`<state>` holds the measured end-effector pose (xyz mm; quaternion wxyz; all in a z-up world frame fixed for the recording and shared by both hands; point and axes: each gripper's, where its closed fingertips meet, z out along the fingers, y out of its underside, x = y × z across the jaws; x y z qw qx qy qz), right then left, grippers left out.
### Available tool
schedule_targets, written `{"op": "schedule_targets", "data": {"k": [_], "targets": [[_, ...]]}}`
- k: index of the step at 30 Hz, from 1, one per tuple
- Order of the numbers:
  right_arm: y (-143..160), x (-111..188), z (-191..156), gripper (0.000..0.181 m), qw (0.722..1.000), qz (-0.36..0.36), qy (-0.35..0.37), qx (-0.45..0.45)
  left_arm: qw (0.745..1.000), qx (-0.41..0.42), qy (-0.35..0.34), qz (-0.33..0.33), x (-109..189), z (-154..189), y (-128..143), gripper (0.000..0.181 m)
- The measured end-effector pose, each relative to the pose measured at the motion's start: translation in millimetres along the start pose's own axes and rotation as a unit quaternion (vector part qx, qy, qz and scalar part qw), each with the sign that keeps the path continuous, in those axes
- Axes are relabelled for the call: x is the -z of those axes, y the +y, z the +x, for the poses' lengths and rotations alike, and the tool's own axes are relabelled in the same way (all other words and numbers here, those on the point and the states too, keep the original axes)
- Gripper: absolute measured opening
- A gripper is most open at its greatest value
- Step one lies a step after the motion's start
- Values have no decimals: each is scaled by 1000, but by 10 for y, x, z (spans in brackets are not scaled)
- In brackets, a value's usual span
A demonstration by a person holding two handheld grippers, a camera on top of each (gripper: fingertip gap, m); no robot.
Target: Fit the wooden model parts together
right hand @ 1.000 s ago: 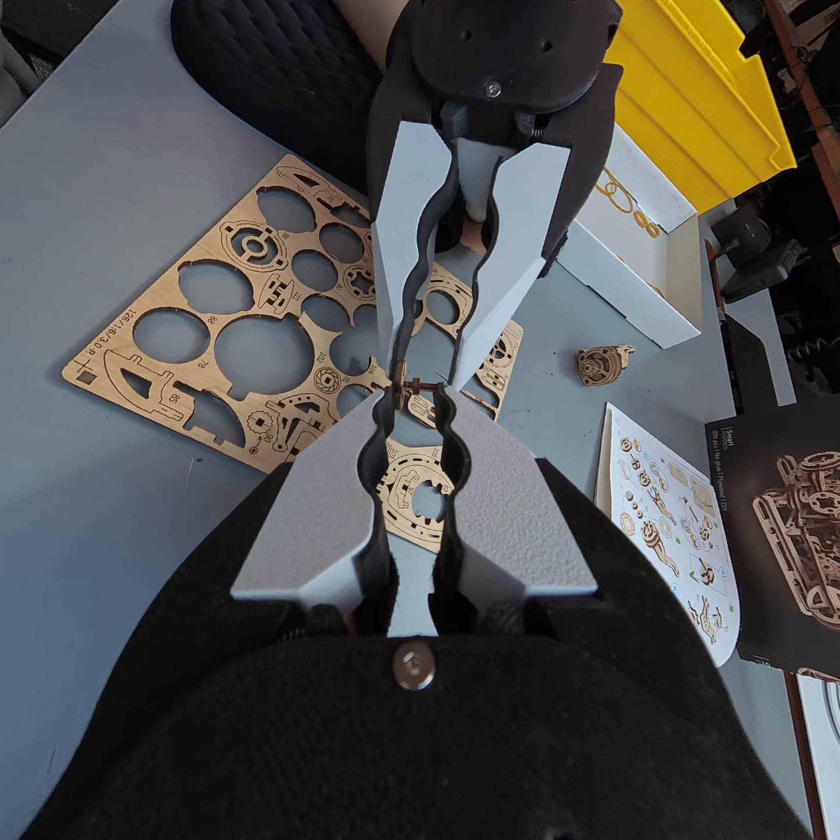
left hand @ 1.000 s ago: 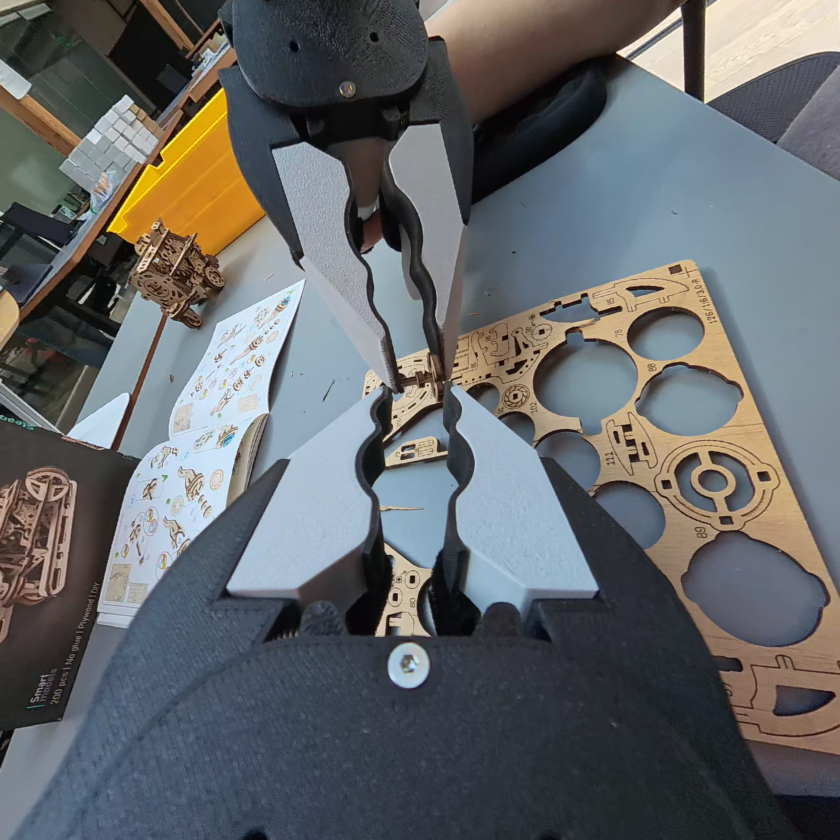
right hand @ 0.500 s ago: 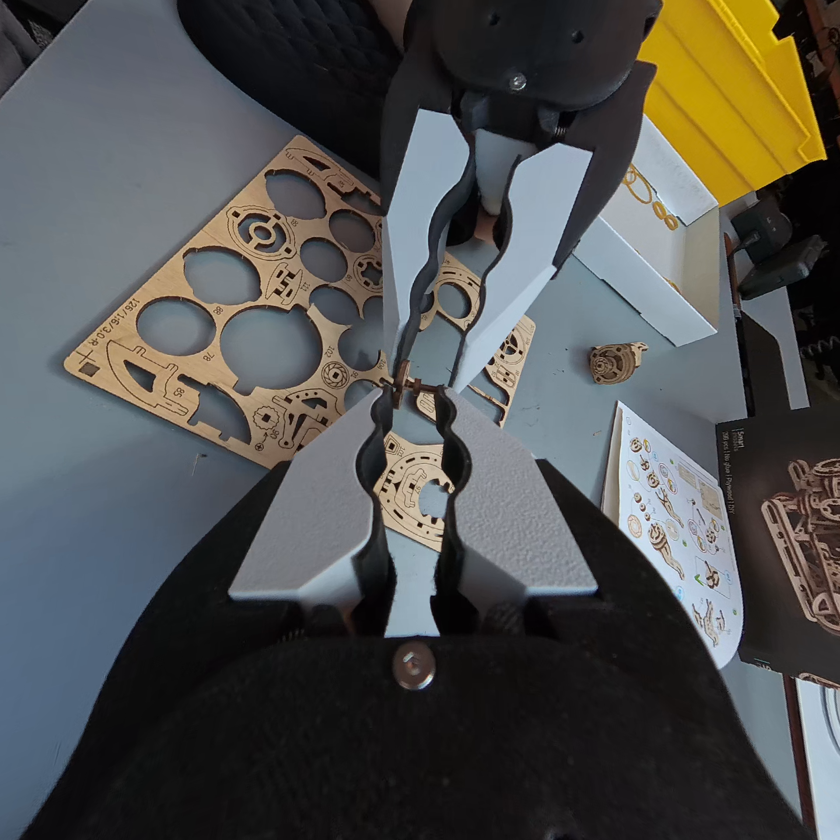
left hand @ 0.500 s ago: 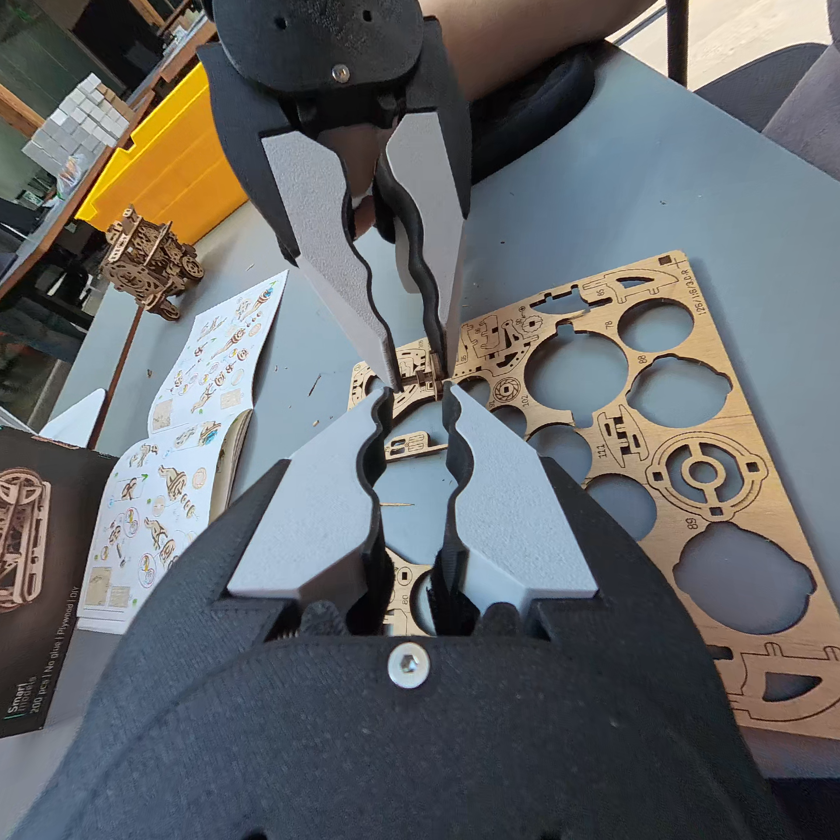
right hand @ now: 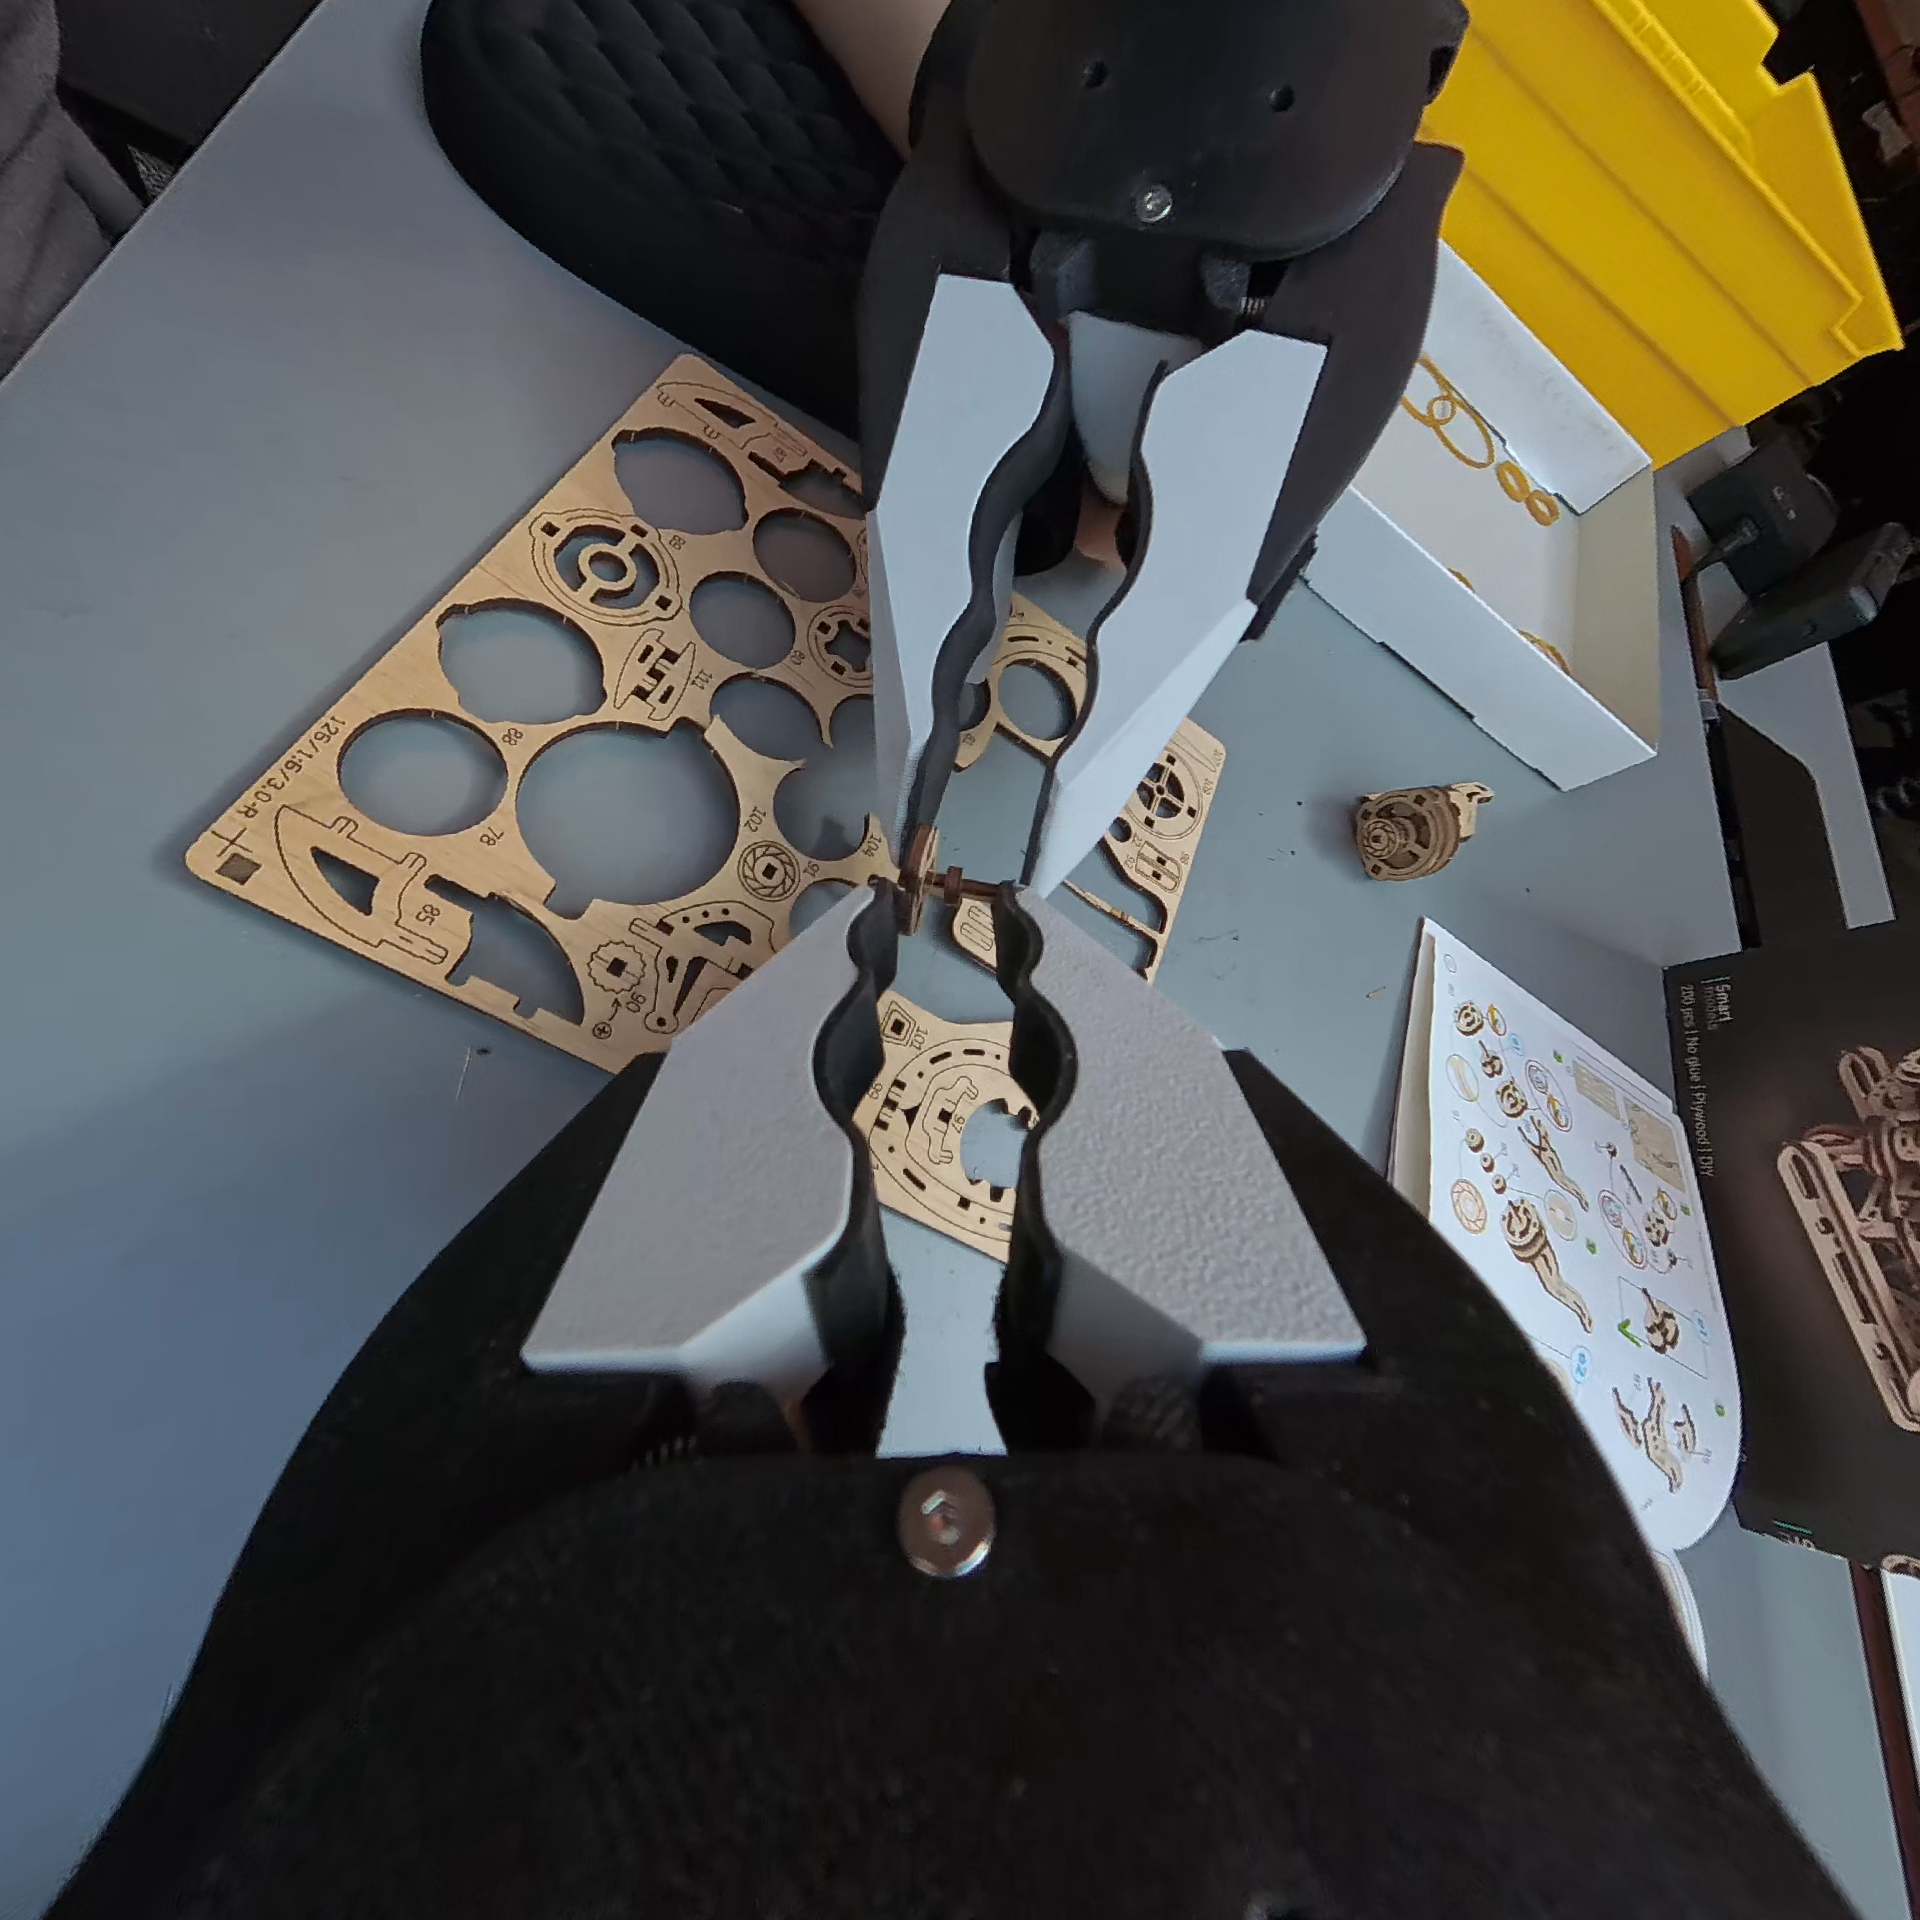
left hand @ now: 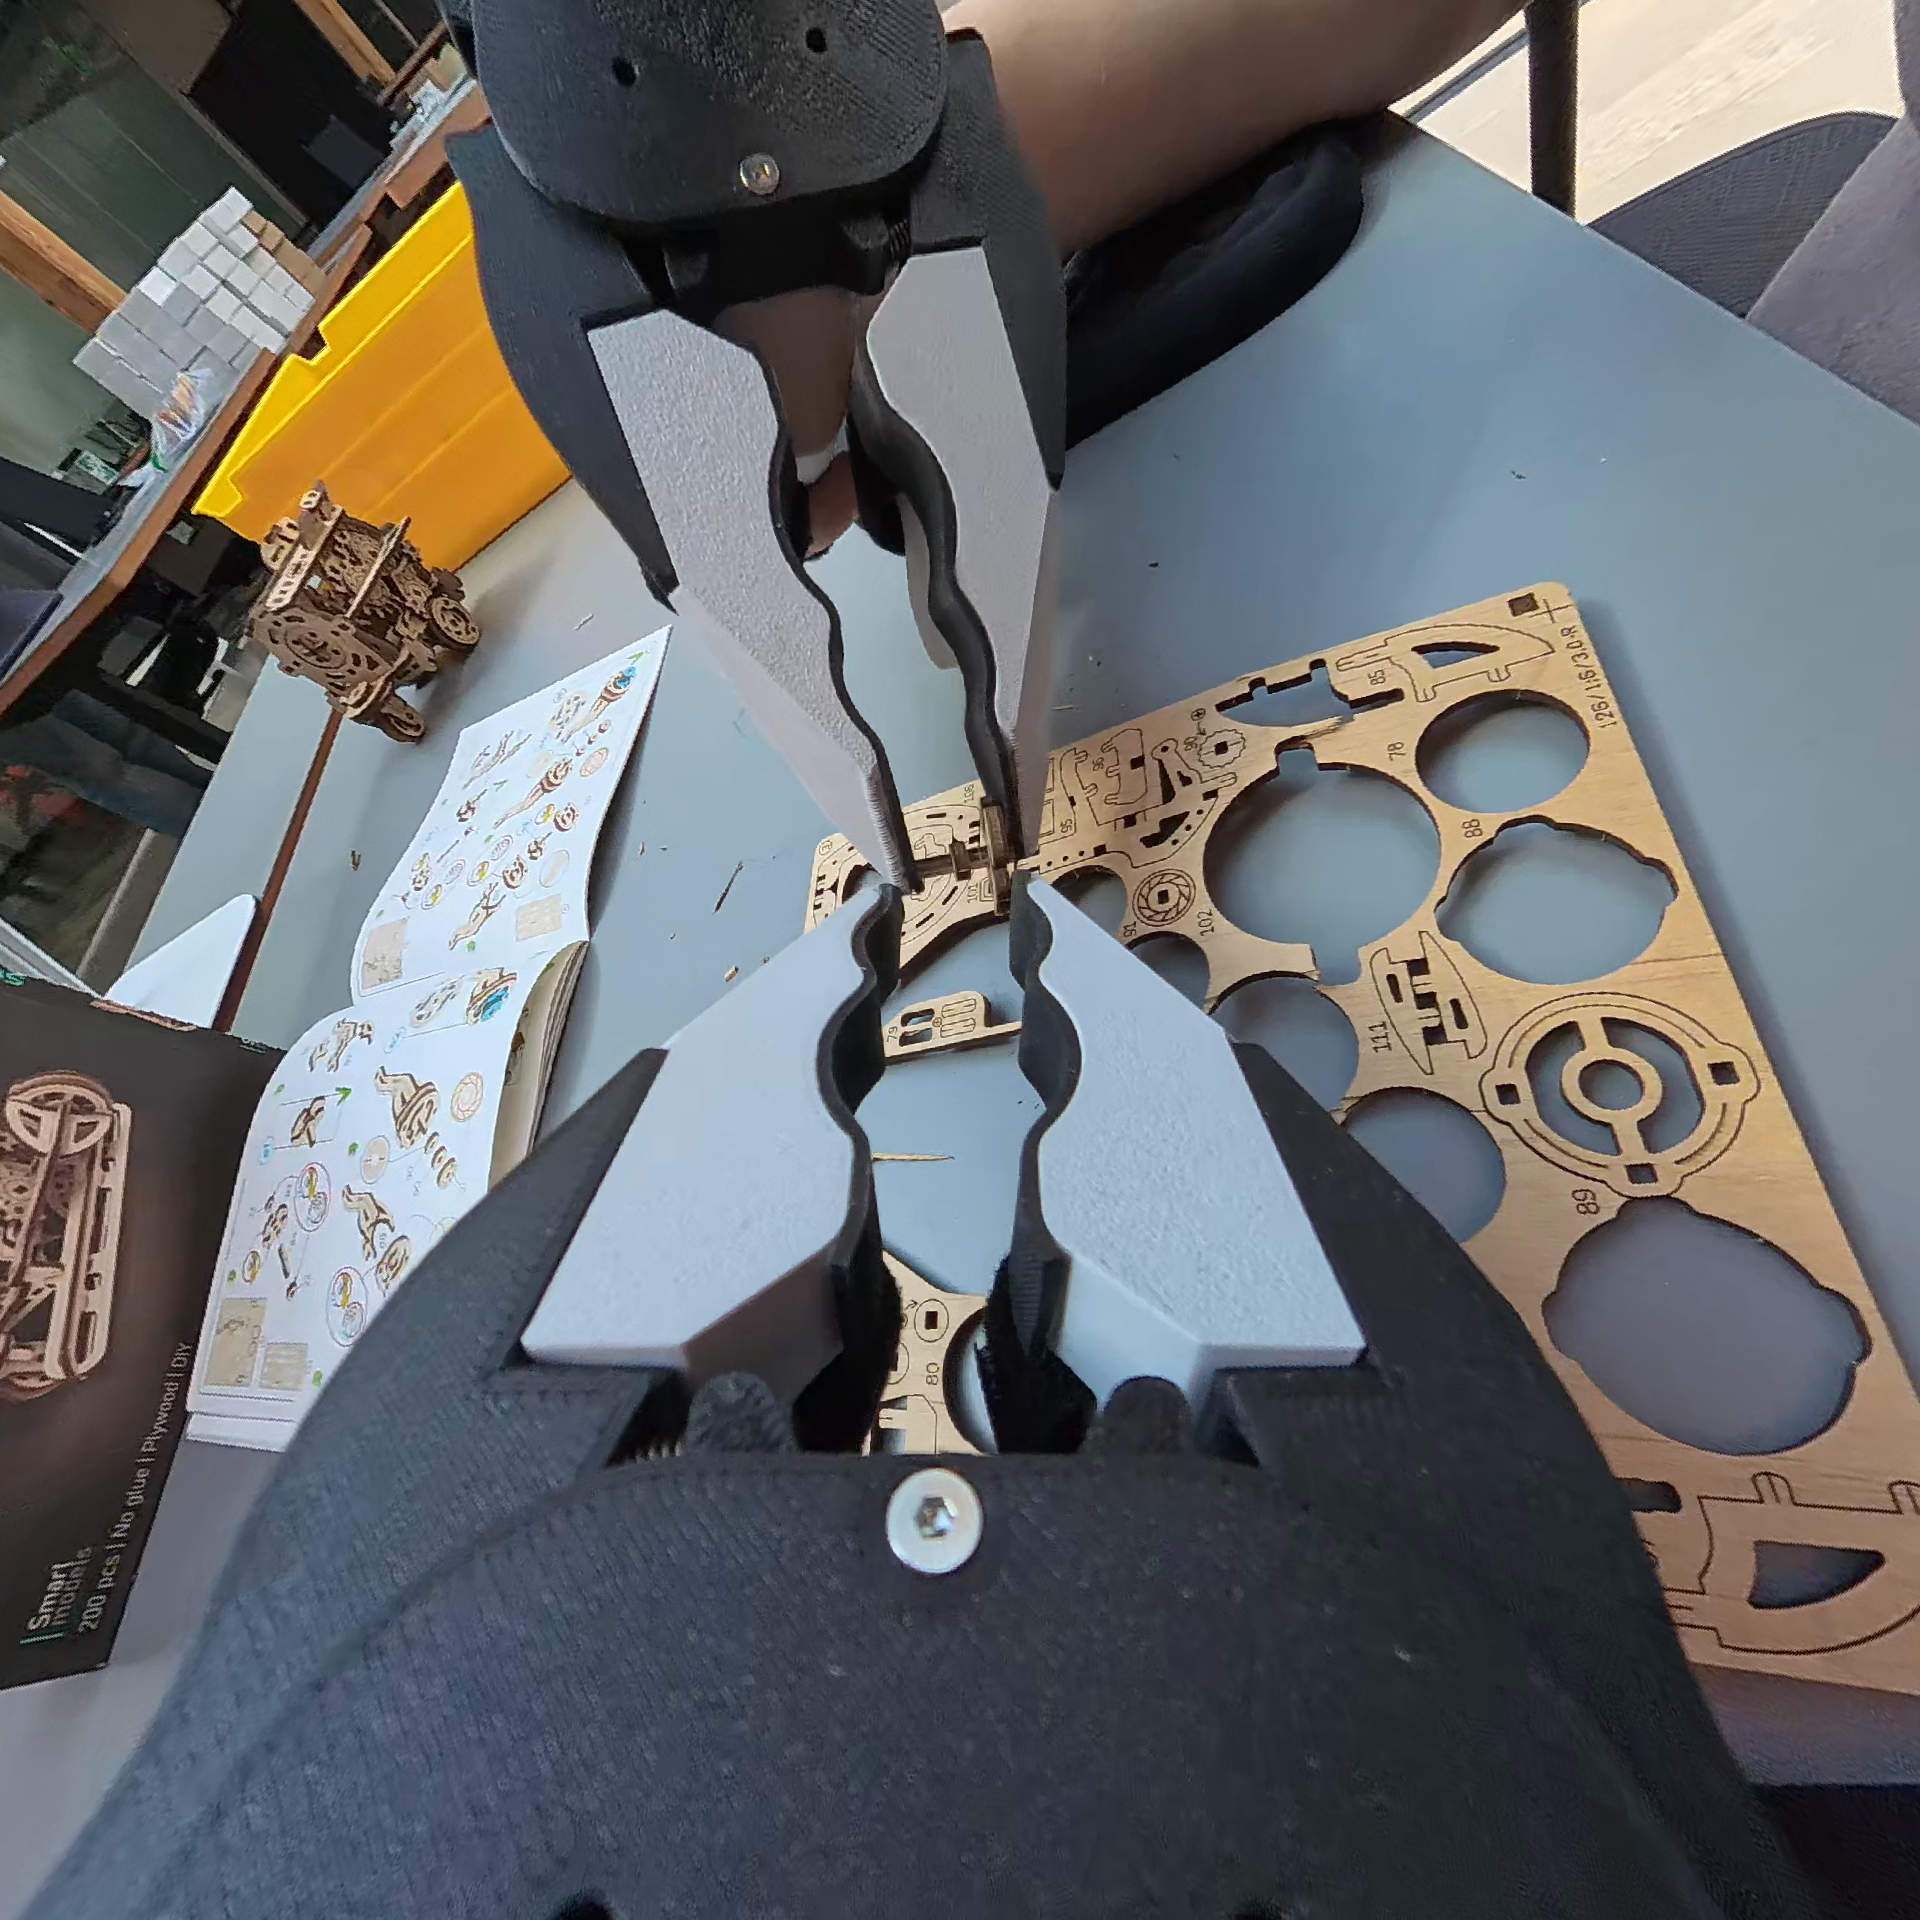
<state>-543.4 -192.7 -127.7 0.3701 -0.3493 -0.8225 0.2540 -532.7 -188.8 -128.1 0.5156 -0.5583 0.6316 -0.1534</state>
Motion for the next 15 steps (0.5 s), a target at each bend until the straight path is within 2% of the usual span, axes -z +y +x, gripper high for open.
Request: {"op": "schedule_targets", "data": {"k": [9,15], "targets": [[26,3,-5,16,1000,-9,-1,9,1000,-5,-3,2,-20,14,-3,21],[25,-11,4,18,1000,1,-9,-18,1000,-3,0,-8,-10,-4,26,18]]}}
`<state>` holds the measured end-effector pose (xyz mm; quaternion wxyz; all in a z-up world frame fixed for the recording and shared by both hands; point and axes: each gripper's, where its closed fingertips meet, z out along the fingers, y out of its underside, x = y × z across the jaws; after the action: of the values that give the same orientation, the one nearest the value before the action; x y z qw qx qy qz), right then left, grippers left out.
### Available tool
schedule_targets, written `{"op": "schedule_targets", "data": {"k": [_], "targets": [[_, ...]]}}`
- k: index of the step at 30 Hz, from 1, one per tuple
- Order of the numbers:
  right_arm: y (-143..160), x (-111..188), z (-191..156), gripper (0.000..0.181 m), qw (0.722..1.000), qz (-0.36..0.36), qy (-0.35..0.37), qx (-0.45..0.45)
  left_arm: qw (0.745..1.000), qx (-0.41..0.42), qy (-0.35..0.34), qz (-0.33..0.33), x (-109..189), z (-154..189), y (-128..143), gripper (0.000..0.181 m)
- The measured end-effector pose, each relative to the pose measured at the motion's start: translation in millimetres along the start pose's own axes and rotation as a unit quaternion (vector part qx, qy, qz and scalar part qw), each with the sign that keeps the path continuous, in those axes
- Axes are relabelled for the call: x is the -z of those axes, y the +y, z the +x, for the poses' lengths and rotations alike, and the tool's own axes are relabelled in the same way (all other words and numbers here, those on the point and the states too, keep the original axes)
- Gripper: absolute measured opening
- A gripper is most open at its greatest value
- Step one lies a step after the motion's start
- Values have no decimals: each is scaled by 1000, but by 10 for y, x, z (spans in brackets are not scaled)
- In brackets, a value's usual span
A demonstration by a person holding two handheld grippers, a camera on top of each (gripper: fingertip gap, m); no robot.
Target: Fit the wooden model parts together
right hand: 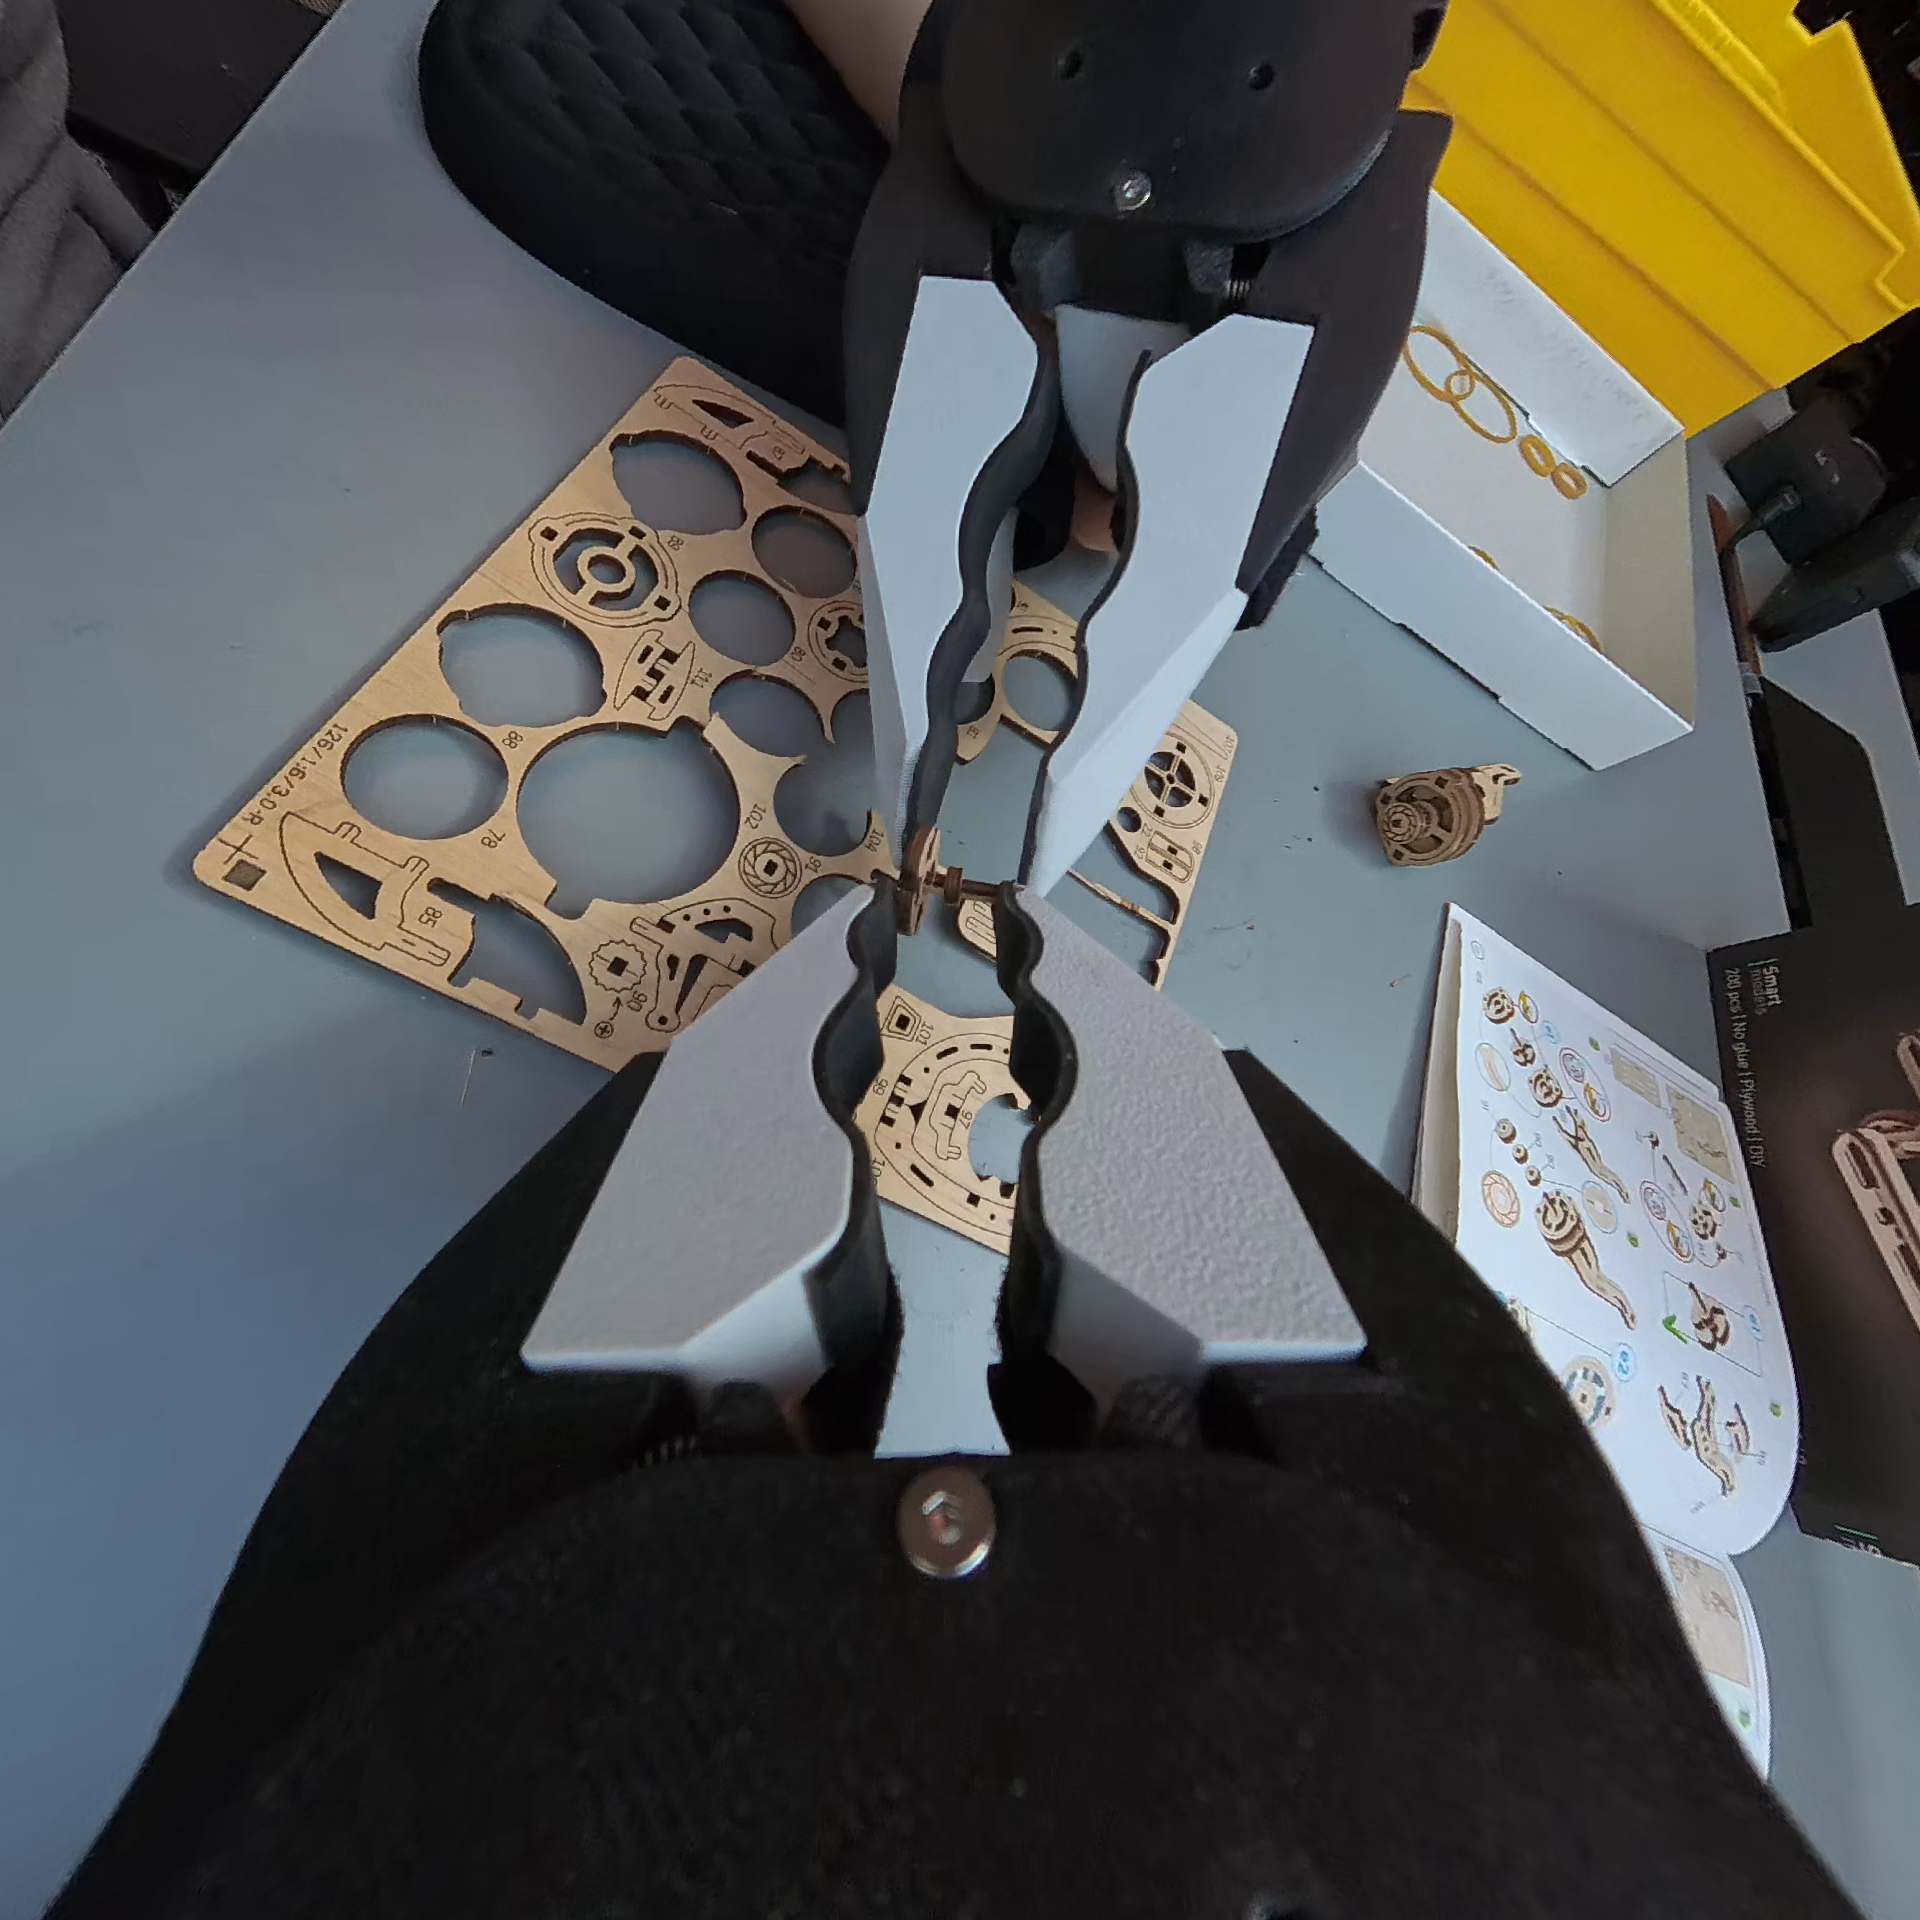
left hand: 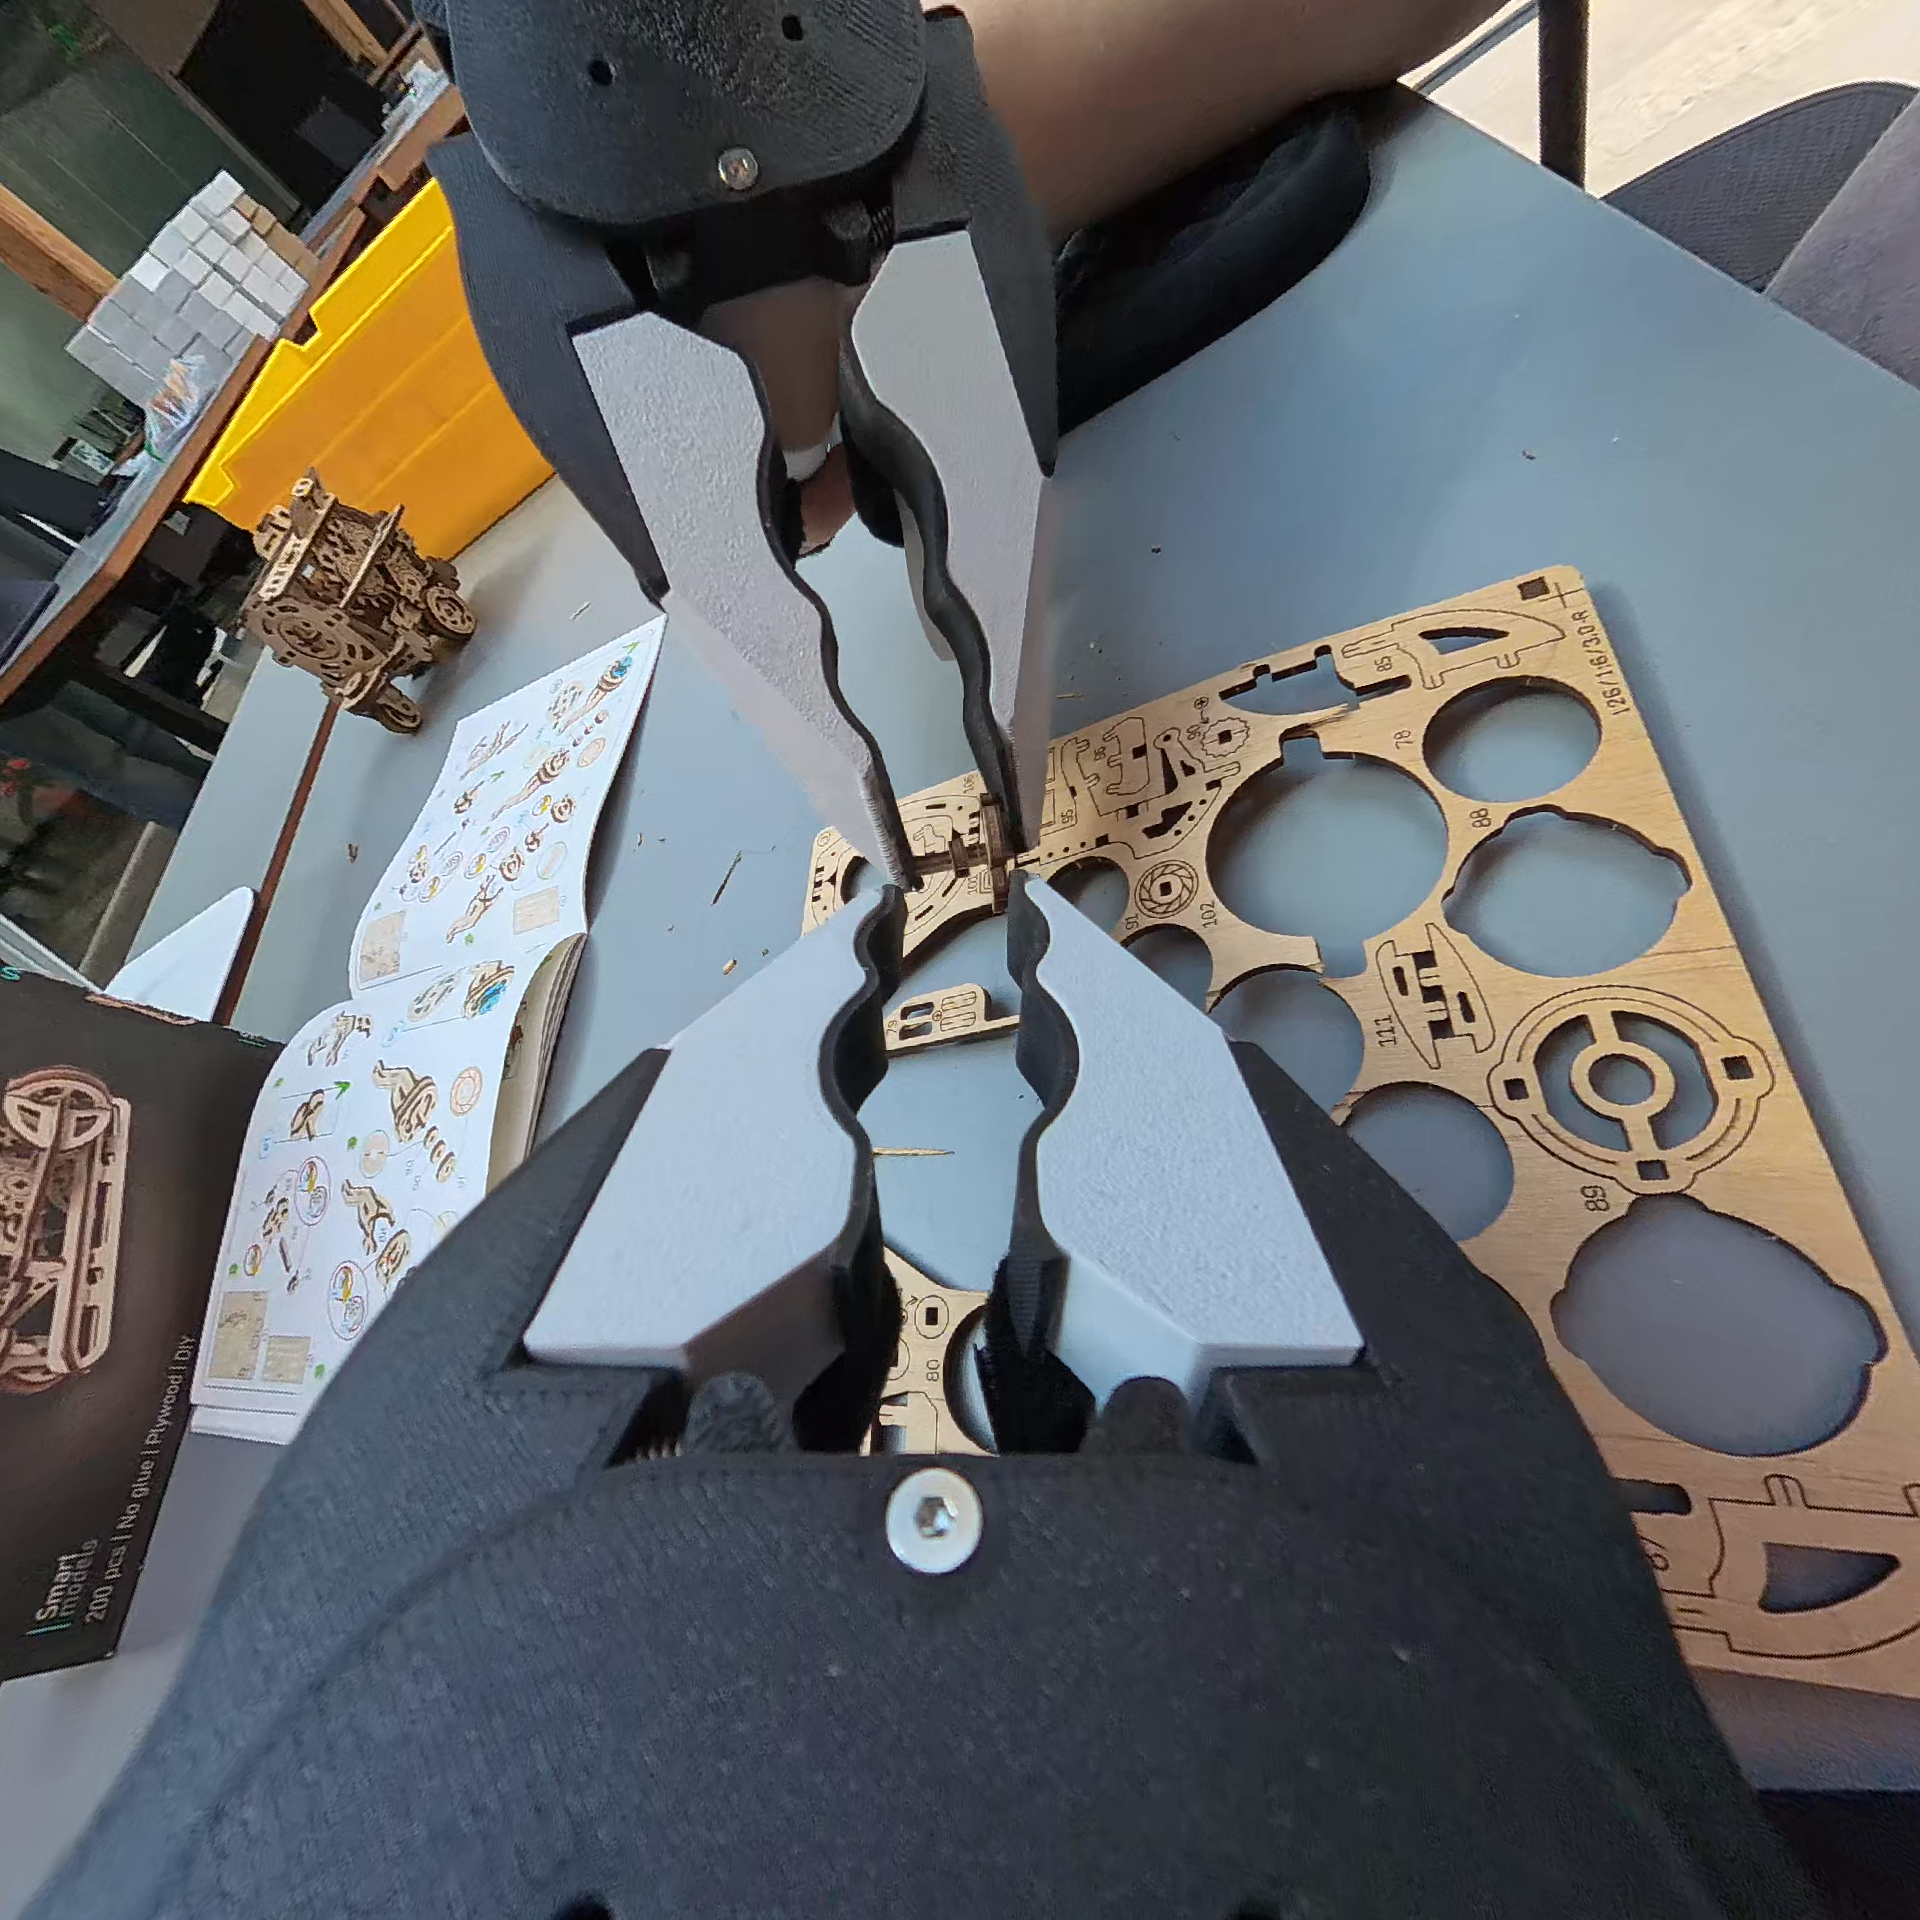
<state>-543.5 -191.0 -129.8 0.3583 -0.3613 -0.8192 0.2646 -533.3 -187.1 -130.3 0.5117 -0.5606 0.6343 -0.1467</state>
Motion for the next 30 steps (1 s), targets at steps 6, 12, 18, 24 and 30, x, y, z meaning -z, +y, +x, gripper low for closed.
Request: {"op": "schedule_targets", "data": {"k": [6,12,18,24,30], "targets": [[8,72,126,16,999,5,29,-13,1000,-16,-21,6,-10,-17,-24,1],[32,82,176,16,995,23,7,-96,998,5,-67,5,3,-160,-6,17],[-12,128,250,16,968,85,-44,-233,995,68,-58,47,77,-228,-98,10],[-51,189,275,16,942,126,-83,-299,987,142,-28,75,118,-257,-143,9],[-87,230,291,16,893,164,-146,-393,986,134,-65,76,155,-381,-128,32]]}}
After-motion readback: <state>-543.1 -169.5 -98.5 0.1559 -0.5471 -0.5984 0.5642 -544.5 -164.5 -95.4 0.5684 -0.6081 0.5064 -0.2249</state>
